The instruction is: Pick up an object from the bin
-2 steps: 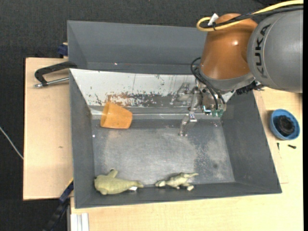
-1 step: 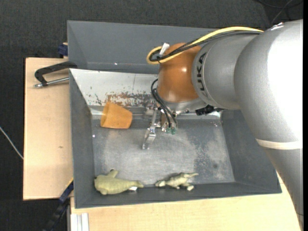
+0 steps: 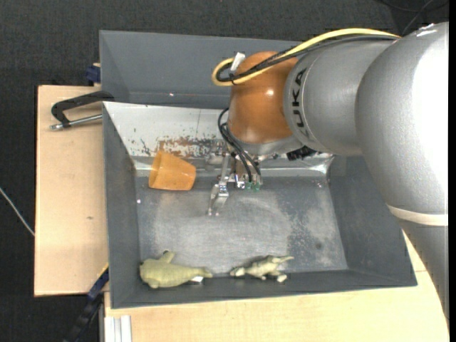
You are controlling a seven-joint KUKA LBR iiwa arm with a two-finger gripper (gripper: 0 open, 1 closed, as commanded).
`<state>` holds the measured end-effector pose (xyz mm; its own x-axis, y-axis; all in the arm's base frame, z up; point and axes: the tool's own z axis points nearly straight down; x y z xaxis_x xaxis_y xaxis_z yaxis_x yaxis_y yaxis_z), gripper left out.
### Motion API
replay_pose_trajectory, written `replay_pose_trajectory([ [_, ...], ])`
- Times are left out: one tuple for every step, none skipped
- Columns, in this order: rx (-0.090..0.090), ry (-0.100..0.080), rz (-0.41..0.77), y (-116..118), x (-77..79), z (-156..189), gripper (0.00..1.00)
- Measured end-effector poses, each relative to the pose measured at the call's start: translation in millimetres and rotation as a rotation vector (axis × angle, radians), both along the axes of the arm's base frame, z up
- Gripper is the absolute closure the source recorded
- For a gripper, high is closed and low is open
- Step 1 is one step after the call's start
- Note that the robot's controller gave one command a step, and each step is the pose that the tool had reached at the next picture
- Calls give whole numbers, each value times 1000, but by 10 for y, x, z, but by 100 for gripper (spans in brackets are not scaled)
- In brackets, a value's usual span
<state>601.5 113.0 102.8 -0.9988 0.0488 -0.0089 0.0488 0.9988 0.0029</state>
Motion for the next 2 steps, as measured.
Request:
replay_pose_trajectory([
  [2,2,-39,454,-19,21,0],
  [1,-1,60,1027,-36,-298,0],
])
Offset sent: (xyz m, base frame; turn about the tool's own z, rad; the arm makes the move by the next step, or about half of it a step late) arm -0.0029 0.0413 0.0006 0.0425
